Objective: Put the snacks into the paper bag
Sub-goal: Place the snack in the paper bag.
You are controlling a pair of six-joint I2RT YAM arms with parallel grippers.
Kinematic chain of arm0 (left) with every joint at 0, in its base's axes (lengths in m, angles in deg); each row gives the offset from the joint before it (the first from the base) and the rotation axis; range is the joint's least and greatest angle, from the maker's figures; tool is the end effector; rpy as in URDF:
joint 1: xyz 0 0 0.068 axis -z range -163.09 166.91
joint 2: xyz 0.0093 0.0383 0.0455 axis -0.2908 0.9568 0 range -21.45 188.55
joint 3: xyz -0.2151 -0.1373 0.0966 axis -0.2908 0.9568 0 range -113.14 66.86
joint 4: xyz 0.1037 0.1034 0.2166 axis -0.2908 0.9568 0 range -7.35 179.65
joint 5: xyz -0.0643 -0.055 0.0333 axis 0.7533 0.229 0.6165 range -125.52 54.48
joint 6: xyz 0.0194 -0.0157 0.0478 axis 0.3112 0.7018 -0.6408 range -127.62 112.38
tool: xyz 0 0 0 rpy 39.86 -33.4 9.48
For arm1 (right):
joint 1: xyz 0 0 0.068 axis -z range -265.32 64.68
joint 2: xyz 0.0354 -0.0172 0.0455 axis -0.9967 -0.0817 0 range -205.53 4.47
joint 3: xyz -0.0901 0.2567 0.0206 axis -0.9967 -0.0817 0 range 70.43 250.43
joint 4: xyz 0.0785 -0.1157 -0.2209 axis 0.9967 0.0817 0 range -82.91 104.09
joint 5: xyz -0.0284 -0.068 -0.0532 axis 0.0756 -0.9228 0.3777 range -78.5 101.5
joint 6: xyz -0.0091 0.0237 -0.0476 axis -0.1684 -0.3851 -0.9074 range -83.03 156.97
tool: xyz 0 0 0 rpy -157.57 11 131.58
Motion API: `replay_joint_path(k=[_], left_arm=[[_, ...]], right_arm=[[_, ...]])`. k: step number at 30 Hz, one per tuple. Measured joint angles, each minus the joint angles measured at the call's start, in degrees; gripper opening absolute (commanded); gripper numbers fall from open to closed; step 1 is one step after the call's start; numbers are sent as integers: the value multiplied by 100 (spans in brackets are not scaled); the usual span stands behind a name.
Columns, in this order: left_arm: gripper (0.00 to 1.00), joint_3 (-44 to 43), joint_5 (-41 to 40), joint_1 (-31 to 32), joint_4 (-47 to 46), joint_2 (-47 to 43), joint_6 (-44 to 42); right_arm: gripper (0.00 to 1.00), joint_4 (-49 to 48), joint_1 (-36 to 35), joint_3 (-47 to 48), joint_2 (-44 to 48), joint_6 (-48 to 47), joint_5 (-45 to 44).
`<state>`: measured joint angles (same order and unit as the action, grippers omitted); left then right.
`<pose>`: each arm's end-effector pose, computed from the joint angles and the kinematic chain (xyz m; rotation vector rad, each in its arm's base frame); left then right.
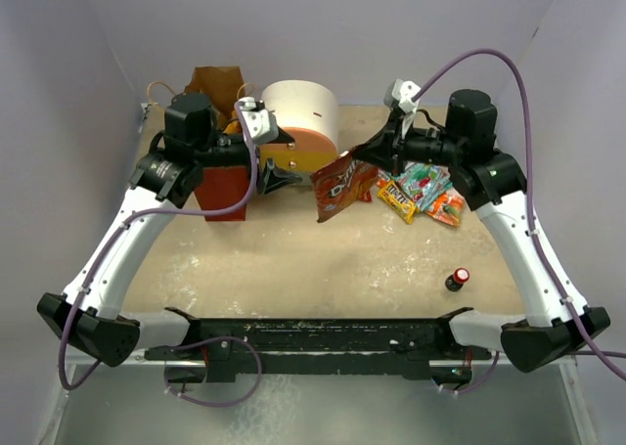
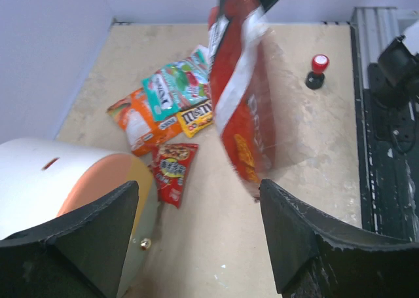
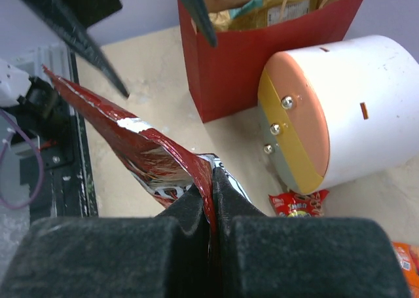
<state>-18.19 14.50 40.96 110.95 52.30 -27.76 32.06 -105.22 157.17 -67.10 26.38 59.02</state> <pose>0.2330 -0.1339 0.4455 1.2119 1.3871 -0.8557 0.2299 0.1111 0.4693 -1.0231 1.4296 0.8360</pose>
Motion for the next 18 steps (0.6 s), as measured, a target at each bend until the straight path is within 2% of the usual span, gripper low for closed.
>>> replay_joint_path(k=[6, 11, 18], left_arm=[[100, 739, 787, 7, -944, -87, 662], [99, 1368, 1178, 7, -1744, -87, 1322], [99, 1742, 1141, 42, -2402, -79, 1670]], right_arm=[[0, -339, 4, 0, 114, 850, -221], [0, -374, 44, 70, 136, 1364, -708], [0, -566, 262, 70, 122, 2031, -1060]])
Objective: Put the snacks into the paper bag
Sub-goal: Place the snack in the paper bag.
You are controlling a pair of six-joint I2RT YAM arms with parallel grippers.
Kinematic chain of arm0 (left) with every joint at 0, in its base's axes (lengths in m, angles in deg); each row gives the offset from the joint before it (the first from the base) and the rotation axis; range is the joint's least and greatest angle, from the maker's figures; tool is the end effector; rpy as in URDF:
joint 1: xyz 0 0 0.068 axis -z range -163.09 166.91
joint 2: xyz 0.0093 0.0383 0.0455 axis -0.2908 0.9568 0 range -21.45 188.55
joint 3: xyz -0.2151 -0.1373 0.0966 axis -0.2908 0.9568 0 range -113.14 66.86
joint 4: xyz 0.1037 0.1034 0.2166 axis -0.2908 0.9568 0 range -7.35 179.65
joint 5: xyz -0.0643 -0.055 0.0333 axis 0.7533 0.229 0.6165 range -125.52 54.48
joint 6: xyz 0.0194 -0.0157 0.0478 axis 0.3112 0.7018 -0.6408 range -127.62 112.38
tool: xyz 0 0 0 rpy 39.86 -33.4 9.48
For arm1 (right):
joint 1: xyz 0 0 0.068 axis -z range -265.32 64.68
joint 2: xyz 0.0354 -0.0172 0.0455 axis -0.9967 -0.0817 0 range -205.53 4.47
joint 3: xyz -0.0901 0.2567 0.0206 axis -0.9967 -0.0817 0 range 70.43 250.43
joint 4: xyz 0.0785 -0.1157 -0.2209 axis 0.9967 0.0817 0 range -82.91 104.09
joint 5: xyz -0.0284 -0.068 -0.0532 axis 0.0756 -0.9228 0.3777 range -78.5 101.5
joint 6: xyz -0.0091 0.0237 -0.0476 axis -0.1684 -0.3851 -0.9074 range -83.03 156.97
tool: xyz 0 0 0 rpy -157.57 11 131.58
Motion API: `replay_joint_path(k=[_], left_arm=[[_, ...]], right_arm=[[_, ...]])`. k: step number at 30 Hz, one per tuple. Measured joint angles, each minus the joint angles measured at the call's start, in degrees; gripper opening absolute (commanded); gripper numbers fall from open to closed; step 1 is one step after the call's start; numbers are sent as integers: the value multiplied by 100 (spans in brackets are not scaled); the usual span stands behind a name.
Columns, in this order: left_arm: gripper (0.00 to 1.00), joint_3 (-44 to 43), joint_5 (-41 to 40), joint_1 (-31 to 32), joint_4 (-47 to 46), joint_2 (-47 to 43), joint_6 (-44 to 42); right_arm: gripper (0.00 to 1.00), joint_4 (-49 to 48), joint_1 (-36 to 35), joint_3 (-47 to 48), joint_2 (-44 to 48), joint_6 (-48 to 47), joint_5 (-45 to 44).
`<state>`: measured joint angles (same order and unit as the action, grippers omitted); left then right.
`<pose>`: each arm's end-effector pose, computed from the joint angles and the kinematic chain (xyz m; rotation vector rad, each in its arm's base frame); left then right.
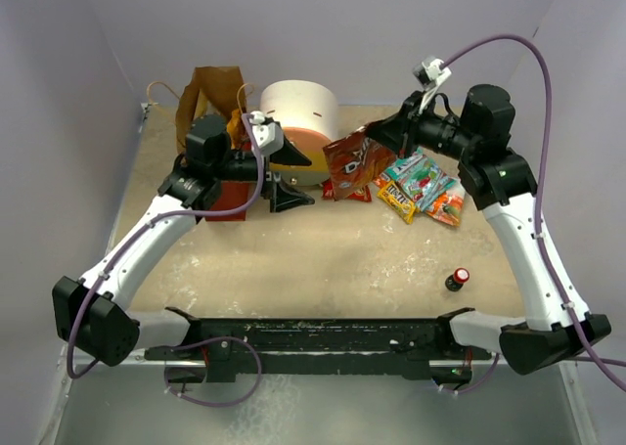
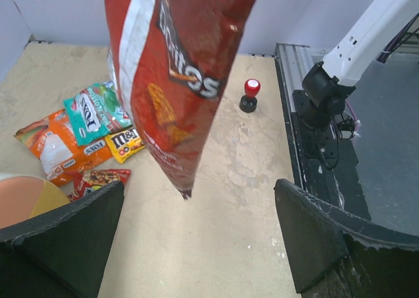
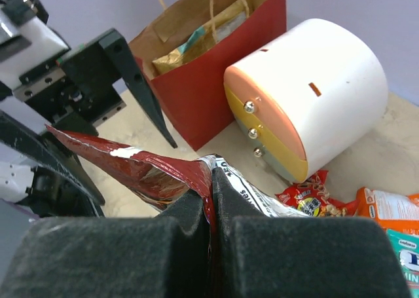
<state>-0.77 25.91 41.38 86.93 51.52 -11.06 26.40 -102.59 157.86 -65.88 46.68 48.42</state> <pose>0.2438 -0.1453 0.3877 1.1698 1.3644 -1.1859 0.2326 0.0947 0.4874 -0.6158 1.5567 0.8752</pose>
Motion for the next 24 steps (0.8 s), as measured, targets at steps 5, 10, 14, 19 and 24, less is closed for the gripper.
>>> replay_joint_path(k=[5, 10, 14, 19, 24], left_arm=[[99, 52, -391, 321, -566, 280, 308], [100, 66, -811, 640, -1268, 748, 577], [92, 70, -1150, 741, -1843, 1093, 688], [70, 70, -1364, 868, -2371, 1366, 894], [45, 70, -1362, 909, -2669, 1416, 1084]], right_arm=[[0, -240, 190, 0, -79, 407, -22], [0, -433, 334, -11, -138, 748, 20], [0, -645, 400, -83, -138, 918, 118], [0, -861, 424, -313, -125, 1058, 249], [0, -1005, 472, -586, -125, 1200, 367]])
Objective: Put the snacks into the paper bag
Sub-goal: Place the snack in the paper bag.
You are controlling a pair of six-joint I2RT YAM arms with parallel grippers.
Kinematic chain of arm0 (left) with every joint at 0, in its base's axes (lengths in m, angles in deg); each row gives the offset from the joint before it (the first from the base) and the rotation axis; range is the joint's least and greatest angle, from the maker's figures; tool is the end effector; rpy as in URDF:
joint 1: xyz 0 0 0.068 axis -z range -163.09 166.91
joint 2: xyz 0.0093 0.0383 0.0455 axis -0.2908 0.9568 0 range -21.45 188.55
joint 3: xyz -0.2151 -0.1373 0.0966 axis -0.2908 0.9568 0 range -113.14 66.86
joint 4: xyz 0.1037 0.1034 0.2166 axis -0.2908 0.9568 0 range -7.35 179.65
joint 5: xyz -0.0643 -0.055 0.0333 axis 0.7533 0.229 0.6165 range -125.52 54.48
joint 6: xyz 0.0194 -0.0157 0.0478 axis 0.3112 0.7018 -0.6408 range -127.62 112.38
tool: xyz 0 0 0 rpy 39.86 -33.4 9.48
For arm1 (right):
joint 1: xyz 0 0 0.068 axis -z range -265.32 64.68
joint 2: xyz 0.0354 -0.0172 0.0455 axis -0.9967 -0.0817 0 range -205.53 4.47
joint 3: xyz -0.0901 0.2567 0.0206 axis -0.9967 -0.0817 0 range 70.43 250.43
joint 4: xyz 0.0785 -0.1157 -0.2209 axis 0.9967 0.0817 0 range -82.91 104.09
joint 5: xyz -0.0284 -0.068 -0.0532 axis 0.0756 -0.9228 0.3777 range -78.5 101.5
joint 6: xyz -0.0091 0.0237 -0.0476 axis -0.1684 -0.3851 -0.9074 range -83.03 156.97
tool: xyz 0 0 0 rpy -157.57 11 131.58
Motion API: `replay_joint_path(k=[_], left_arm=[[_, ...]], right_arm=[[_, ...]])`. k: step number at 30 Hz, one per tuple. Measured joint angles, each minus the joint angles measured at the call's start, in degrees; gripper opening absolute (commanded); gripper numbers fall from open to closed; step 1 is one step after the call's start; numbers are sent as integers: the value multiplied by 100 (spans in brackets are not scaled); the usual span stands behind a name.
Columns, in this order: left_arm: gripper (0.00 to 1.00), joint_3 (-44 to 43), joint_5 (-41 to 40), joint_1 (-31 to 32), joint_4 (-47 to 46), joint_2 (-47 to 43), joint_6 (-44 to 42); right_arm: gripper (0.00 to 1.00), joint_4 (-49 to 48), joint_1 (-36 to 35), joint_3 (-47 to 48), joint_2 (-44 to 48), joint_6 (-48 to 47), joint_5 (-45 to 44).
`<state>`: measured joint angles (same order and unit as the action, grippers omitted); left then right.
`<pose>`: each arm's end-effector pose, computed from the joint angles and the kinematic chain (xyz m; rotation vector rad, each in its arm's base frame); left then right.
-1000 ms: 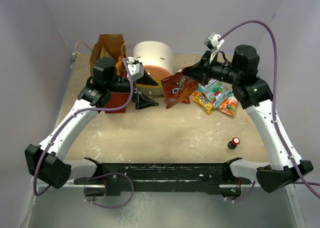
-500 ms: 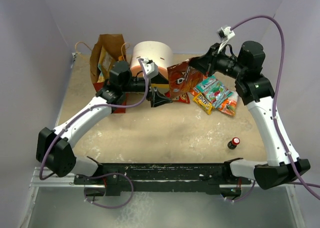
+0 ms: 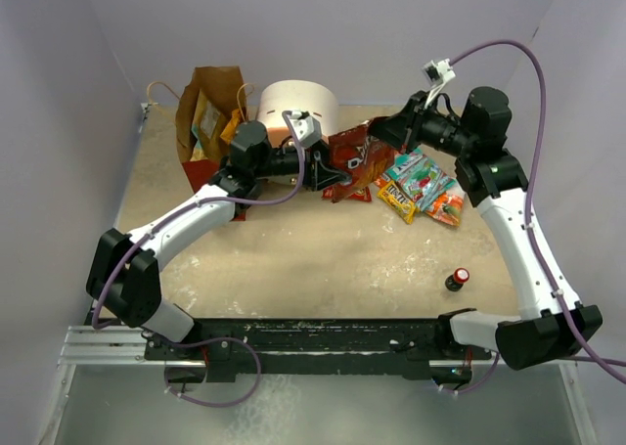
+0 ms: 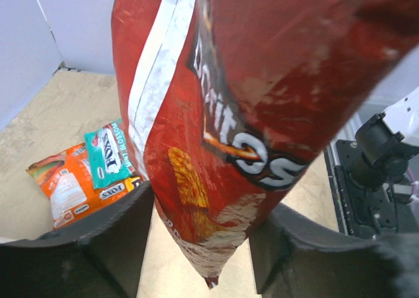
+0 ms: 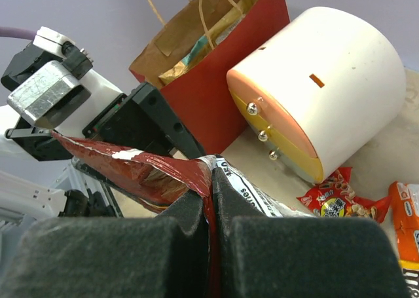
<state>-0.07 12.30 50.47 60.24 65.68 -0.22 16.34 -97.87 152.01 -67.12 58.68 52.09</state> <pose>0.2815 -0.2185 0.3527 1.0265 1.3223 -1.1843 0.2571 0.0809 0.4669 -0.4549 1.5905 1.0098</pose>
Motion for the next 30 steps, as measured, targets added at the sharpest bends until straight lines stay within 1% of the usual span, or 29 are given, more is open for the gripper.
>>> replay_joint_path(k=[7, 9, 10, 14, 15, 18, 19, 22, 23, 25, 26, 30], left_arm=[[12, 0, 74, -7, -90, -15, 9], [2, 0, 149, -26, -20, -52, -52], [0, 0, 195, -42, 68, -94, -105], [0, -35, 328, -133, 723, -376, -511], [0, -122, 332, -155, 1047, -457, -675], [0, -566, 205, -195, 2133, -623, -1231], [0, -693, 149, -205, 2413, -673, -1362], [0, -1224, -234, -236, 3648, -828, -1888], [0, -1499, -483, -258, 4186, -872, -2070], [0, -1891, -846, -308, 4892, -929, -2308], [0, -2179, -1154, -343, 5368, -951, -2430], [0, -3139, -2081, -472, 6704, -1001, -2667]], right_arm=[[0, -146, 74, -149, 63, 68, 94], [9, -173, 83, -227, 129, 63, 98], [15, -170, 85, -258, 166, 50, 105], [41, -146, 87, -297, 264, -216, 109], [47, -142, 90, -297, 280, -341, 109], [57, -70, 101, -297, 302, -730, 111], [59, -4, 103, -295, 304, -883, 114], [61, 308, 105, -278, 293, -1335, 116], [60, 461, 105, -262, 284, -1499, 116], [60, 649, 107, -251, 271, -1757, 116], [61, 741, 107, -254, 267, -1873, 114], [61, 964, 107, -256, 267, -2245, 116]])
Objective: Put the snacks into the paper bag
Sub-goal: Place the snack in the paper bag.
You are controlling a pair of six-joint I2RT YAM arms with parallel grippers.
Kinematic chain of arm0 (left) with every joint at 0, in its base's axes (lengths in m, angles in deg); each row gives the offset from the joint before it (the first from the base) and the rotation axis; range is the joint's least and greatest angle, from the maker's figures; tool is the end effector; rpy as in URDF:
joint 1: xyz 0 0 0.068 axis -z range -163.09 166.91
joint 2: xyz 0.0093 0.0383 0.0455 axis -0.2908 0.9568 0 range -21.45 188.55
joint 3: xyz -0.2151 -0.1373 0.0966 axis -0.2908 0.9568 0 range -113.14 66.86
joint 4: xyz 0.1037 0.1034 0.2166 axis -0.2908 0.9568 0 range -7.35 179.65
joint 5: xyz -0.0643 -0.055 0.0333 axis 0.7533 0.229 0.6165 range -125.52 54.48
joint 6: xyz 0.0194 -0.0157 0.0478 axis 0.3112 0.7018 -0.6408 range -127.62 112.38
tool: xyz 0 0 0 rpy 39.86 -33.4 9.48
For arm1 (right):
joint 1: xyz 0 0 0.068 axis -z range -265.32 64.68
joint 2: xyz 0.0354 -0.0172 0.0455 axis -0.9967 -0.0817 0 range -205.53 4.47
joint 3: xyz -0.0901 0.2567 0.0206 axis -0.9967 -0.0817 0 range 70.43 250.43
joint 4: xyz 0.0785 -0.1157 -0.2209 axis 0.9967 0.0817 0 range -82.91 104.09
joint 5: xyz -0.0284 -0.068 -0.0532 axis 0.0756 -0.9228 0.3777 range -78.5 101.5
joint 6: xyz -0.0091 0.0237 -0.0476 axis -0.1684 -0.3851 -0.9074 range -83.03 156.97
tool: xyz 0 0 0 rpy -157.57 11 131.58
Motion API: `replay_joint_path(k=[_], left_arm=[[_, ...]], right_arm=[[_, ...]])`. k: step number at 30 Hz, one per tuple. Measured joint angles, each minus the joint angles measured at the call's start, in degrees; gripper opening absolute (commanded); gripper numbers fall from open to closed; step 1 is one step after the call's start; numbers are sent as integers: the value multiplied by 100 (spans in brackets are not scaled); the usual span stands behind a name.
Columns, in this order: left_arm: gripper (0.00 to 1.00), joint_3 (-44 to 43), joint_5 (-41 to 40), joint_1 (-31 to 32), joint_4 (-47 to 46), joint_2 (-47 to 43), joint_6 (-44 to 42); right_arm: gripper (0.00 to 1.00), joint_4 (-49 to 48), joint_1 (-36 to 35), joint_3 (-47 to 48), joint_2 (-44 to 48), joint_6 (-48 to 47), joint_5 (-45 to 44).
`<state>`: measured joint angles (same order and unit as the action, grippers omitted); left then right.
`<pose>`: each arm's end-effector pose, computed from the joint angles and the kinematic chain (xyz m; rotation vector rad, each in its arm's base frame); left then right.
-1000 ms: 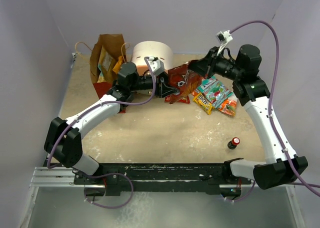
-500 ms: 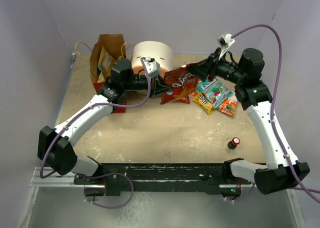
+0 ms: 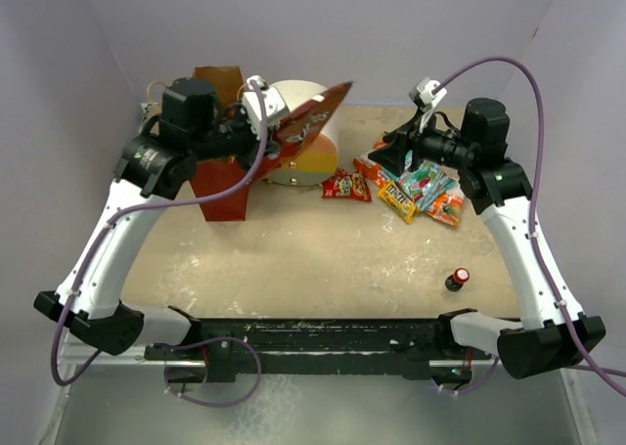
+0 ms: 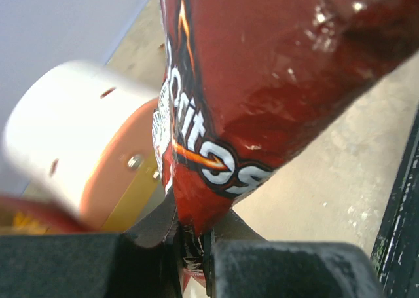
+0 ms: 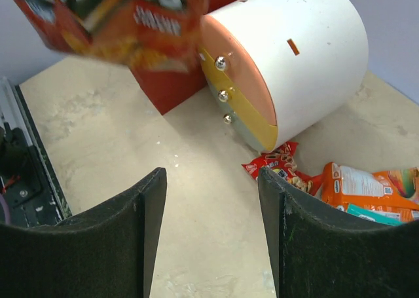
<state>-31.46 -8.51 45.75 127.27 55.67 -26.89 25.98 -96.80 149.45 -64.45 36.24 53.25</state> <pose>0.2243 -0.1420 0.4734 1.0770 1.6572 -0.5742 0.2453 0.0740 0.4465 -0.7154 1.5909 0.7628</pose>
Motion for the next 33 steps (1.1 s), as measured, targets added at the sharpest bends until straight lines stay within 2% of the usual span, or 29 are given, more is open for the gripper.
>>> replay_joint_path(k=[4, 9, 16, 21, 27, 33], left_arm=[[0, -1001, -772, -125, 1036, 0, 9], [0, -1875, -1469, -308, 1829, -7, 33], [0, -2350, -2015, -881, 2411, 37, 122], [0, -2437, -1926, -1714, 2549, 212, 201], [0, -2927, -1128, -2765, 2771, 903, 240], [0, -3985, -382, -3134, 3147, 2096, 352]], right_arm=[[61, 59, 0, -175, 72, -295, -26], [61, 186, 0, -529, 284, -553, -199], [61, 201, 0, -599, 481, -695, -337], [62, 199, 0, -608, 483, -726, -341], [61, 199, 0, -610, 483, -741, -326], [62, 195, 0, -662, 487, -741, -304]])
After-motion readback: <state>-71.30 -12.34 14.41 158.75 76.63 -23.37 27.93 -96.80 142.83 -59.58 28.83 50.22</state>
